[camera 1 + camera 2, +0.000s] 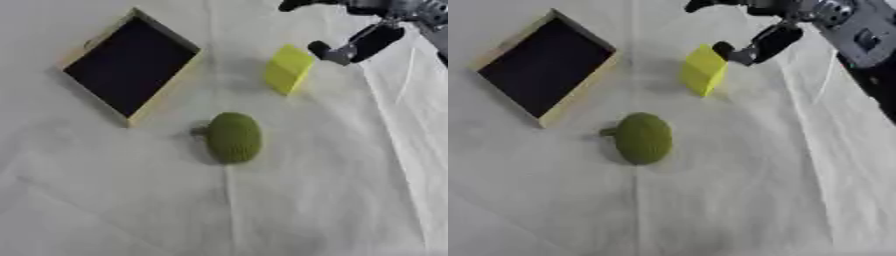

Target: Pick up objects on the table and place them in the box.

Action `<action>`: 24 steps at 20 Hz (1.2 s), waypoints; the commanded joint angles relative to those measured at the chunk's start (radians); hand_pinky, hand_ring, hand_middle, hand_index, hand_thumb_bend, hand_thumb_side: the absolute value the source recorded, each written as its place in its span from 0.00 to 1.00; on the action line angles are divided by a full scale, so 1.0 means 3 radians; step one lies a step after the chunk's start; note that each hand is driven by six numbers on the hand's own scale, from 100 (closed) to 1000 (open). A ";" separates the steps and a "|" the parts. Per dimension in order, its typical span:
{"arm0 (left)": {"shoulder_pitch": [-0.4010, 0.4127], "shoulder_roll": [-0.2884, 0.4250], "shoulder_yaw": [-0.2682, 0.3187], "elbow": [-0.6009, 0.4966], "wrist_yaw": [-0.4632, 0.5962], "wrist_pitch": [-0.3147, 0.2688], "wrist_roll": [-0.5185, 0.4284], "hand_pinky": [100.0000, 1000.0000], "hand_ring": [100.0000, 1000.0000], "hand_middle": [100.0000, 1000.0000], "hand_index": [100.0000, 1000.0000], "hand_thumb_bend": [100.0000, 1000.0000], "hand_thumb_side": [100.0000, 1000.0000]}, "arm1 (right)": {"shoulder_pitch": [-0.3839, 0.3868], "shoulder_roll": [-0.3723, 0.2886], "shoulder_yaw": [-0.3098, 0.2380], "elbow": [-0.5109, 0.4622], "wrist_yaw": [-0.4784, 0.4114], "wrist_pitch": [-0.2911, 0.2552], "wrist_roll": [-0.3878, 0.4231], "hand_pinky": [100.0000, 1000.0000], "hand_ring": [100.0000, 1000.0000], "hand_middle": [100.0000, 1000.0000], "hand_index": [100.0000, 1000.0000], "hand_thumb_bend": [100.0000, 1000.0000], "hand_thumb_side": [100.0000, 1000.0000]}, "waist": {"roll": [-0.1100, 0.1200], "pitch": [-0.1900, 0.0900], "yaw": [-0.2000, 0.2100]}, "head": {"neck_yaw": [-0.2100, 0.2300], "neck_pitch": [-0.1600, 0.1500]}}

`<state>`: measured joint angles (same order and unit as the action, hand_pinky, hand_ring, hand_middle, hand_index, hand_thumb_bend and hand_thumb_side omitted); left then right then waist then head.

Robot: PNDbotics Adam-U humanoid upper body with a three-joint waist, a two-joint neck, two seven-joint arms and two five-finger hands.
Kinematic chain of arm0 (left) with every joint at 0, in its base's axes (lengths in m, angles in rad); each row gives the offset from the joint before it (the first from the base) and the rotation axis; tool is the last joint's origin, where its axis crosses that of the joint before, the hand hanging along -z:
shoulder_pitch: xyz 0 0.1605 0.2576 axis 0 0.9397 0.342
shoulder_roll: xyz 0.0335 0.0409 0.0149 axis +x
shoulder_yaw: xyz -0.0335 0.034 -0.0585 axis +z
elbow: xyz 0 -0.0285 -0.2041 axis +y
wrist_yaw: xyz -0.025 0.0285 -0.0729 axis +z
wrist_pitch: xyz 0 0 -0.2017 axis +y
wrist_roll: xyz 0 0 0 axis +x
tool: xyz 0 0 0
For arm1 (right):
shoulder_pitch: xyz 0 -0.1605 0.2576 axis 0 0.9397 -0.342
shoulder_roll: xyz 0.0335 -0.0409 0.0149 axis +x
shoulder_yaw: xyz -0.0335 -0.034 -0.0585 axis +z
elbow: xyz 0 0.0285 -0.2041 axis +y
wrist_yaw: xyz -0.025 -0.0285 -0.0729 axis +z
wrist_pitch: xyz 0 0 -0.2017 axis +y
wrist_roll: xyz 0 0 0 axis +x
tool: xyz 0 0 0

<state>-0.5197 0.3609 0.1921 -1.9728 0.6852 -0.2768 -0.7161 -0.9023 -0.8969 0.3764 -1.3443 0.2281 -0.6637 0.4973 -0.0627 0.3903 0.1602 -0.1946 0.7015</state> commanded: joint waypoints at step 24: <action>-0.0054 0.0059 -0.0014 -0.0058 0.0002 0.0044 -0.0007 0.82 0.60 0.63 0.79 0.00 0.64 | 0.0015 -0.0079 -0.0060 0.0131 0.0348 -0.0811 0.0752 0.95 0.97 0.91 0.99 0.00 0.50 | 0.0002 -0.0069 -0.0018 | 0.0070 -0.0016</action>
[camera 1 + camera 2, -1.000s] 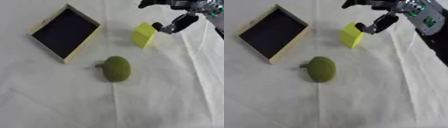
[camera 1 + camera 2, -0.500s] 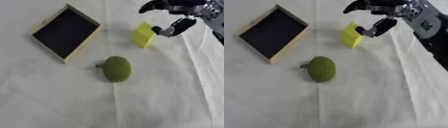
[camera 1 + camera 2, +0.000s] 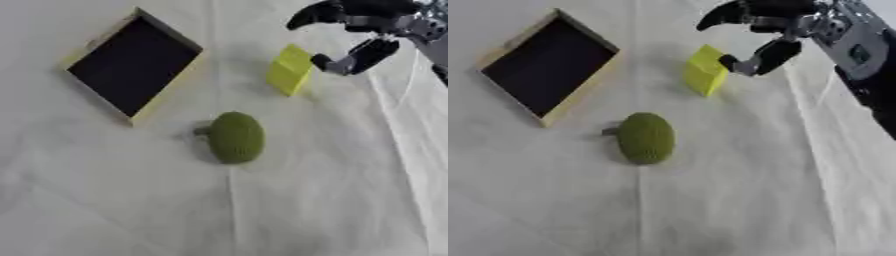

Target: Pick up objects on the table and place them in the box.

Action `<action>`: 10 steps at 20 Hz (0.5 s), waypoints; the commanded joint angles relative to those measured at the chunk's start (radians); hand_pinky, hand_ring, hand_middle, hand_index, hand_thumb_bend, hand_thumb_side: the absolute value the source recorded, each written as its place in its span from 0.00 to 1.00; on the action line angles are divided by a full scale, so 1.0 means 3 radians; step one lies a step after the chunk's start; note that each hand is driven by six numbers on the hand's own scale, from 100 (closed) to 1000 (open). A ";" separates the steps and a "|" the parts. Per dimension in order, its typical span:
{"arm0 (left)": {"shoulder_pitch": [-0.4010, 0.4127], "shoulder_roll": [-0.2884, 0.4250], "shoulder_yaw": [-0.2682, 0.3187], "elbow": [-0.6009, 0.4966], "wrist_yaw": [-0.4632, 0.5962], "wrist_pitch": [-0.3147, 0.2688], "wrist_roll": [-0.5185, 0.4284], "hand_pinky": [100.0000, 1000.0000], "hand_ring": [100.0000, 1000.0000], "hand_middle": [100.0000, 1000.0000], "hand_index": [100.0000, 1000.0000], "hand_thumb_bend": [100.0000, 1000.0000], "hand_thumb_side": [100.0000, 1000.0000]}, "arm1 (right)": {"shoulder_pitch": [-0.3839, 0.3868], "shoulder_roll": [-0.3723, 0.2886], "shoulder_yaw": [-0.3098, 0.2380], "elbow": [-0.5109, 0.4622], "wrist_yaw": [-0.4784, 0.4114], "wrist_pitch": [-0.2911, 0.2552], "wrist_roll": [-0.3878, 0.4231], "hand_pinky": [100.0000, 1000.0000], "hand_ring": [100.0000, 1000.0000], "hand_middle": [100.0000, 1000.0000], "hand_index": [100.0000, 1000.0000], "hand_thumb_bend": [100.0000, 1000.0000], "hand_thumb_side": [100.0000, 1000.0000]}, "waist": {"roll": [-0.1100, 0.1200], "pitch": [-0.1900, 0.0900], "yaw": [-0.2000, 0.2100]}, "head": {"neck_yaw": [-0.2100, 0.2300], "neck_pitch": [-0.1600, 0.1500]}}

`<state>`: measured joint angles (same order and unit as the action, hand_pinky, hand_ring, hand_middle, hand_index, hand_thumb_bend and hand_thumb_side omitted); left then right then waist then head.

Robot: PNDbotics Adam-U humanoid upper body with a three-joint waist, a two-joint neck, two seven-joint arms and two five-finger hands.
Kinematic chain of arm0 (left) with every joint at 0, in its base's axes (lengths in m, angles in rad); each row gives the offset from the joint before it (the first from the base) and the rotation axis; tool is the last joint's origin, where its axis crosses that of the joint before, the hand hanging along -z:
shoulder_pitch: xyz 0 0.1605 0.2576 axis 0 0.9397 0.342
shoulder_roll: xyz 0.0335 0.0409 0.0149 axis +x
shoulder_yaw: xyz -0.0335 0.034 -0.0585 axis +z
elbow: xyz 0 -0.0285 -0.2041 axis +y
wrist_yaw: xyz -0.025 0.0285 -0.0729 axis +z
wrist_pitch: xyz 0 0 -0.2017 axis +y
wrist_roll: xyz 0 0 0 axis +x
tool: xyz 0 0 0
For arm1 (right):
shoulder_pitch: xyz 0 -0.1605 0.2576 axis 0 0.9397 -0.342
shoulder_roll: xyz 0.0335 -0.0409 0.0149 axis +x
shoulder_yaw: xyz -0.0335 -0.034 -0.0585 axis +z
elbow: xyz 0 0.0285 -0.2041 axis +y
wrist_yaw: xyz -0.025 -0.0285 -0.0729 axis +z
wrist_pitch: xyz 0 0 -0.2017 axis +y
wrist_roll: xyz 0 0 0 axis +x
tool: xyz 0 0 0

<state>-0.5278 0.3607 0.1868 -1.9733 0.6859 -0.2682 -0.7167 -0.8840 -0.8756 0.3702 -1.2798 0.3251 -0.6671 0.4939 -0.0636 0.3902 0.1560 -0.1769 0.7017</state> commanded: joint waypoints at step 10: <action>-0.0019 0.0068 0.0001 -0.0068 -0.0006 0.0060 -0.0030 0.82 0.60 0.63 0.79 0.00 0.64 | -0.0054 -0.0250 0.0095 -0.0388 0.0578 -0.0800 0.0229 0.94 0.97 0.95 1.00 0.29 0.67 | -0.0034 -0.0054 0.0012 | 0.0033 -0.0022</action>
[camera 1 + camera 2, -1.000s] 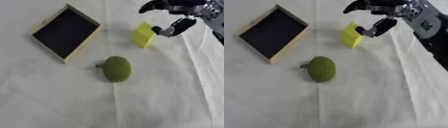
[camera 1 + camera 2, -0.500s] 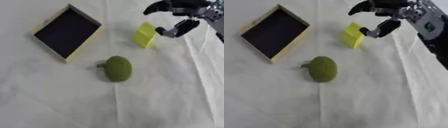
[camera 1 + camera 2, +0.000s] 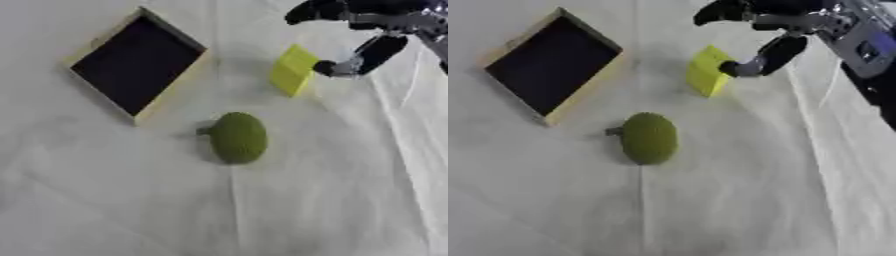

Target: Pick up objects on the table and place them in the box.

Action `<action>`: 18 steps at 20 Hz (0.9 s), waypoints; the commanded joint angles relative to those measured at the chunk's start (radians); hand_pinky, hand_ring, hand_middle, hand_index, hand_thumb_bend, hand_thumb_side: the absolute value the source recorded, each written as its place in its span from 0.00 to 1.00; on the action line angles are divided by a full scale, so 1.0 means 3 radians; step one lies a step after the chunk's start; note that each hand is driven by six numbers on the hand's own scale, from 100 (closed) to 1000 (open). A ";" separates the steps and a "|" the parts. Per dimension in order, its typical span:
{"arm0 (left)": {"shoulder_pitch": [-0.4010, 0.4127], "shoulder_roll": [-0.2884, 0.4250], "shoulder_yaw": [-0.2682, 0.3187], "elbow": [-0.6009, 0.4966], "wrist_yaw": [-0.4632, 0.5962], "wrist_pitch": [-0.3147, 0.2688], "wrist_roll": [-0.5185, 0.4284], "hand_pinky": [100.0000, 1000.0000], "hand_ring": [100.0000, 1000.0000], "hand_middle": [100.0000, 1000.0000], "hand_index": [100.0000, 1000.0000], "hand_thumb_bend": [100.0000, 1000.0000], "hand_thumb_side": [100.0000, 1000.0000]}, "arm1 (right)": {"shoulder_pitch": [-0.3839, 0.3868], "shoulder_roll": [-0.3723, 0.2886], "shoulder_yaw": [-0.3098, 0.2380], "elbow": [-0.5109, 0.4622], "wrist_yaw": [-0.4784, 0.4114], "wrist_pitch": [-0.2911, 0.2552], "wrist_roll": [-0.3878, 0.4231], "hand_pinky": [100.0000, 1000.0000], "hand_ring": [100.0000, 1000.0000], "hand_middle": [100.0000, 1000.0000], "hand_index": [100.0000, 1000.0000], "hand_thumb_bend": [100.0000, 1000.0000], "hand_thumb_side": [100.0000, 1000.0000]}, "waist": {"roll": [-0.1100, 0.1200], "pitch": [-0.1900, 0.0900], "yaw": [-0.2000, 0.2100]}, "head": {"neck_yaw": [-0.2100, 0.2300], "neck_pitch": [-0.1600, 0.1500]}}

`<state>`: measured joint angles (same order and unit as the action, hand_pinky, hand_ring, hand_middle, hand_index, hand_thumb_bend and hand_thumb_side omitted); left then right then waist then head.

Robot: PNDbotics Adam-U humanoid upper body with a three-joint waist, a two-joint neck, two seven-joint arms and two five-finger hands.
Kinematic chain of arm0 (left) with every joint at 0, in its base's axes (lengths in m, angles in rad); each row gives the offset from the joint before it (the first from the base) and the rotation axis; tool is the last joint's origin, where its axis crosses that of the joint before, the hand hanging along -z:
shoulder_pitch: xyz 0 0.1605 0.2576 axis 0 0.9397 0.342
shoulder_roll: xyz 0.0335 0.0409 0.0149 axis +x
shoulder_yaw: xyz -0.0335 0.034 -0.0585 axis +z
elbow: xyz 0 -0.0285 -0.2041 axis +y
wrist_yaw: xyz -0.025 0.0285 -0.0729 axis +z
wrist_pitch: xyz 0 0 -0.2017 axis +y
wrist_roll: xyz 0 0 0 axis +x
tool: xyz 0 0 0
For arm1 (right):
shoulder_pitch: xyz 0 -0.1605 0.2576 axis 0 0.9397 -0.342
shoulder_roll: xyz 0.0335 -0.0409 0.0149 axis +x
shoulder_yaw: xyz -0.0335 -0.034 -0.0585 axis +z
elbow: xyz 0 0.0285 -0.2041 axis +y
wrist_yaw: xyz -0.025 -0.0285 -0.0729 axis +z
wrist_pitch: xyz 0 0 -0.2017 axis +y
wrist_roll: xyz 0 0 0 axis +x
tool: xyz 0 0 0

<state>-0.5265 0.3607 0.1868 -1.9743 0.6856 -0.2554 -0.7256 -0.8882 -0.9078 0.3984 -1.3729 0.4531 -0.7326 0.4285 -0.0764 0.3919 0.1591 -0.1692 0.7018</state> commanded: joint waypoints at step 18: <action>-0.0032 0.0063 -0.0004 -0.0079 -0.0012 0.0074 -0.0039 0.82 0.59 0.63 0.78 0.00 0.64 | -0.0067 -0.0061 0.0097 0.0082 0.0826 -0.0581 -0.0194 0.92 0.96 0.93 1.00 0.22 0.65 | -0.0012 -0.0015 0.0022 | 0.0026 -0.0063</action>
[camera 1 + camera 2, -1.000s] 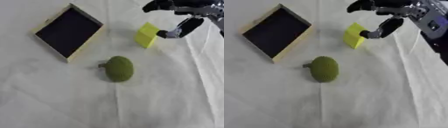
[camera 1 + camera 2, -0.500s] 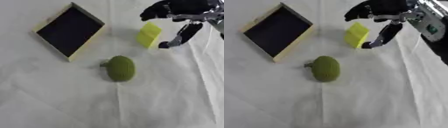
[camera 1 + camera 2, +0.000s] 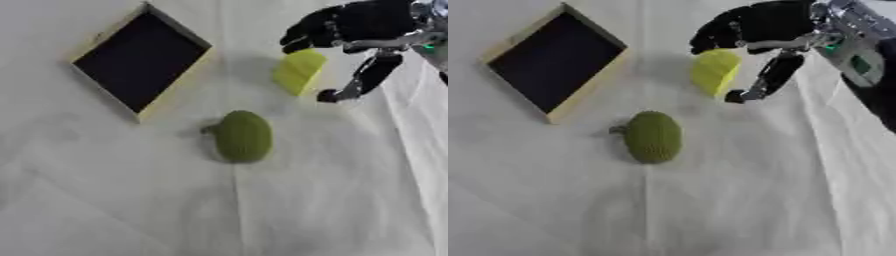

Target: Pick up objects on the table and place them in the box.

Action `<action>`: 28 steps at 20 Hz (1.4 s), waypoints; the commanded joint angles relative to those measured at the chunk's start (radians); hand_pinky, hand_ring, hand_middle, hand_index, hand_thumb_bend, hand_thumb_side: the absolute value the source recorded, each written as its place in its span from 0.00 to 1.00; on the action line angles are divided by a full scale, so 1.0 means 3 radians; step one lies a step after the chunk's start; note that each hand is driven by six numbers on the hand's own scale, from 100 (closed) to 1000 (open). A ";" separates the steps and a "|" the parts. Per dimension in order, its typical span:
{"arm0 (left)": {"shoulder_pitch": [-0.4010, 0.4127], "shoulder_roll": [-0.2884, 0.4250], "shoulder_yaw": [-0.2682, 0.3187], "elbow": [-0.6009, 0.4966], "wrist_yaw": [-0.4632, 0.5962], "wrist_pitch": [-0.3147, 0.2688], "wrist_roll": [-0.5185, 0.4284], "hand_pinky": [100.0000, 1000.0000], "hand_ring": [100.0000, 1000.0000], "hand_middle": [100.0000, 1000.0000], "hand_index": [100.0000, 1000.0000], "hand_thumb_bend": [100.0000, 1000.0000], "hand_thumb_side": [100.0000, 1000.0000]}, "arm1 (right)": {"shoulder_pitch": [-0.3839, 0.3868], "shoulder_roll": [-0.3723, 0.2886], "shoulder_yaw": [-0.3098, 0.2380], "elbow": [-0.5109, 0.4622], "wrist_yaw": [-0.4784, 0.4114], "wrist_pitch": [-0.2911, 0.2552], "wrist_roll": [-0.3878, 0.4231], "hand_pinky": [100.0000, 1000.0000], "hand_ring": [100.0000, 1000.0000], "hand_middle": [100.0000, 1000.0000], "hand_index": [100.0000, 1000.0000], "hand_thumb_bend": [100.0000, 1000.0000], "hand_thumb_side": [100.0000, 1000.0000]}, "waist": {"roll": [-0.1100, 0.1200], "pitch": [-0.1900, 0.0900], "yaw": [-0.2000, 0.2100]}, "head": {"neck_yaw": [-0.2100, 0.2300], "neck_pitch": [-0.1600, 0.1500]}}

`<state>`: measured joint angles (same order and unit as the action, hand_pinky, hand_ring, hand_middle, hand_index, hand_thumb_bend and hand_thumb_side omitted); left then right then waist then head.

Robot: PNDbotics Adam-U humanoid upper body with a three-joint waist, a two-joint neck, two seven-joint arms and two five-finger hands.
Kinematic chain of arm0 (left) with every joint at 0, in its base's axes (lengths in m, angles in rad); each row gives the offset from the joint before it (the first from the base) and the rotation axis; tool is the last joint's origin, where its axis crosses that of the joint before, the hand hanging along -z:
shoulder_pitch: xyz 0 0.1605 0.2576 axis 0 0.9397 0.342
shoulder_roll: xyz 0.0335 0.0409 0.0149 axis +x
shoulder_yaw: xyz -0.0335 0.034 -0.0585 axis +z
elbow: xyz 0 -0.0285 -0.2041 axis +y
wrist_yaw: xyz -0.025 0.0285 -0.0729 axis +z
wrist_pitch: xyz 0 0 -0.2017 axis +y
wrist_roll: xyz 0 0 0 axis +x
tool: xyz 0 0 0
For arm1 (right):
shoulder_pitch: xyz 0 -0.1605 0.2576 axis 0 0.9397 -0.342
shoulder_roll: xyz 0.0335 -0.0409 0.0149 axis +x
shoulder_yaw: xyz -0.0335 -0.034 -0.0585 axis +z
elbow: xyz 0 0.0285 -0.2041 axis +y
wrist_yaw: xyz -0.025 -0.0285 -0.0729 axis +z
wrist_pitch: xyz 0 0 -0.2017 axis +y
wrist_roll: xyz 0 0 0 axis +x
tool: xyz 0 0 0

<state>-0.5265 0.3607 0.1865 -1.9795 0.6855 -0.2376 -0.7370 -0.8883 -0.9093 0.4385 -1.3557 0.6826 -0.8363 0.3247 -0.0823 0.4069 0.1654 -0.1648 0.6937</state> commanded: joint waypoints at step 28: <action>-0.0050 0.0076 0.0021 -0.0050 -0.0023 0.0045 -0.0108 0.82 0.60 0.63 0.78 0.00 0.64 | -0.0182 0.0095 -0.0241 0.0482 0.0585 -0.0236 -0.0444 0.92 0.96 0.94 1.00 0.12 0.61 | 0.0007 0.0070 0.0033 | 0.0012 -0.0126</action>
<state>-0.5281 0.3608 0.1870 -1.9799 0.6813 -0.2241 -0.7656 -0.9249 -0.8570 0.3868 -1.2090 0.8565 -0.9054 0.2003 -0.0853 0.4491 0.1747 -0.1604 0.6711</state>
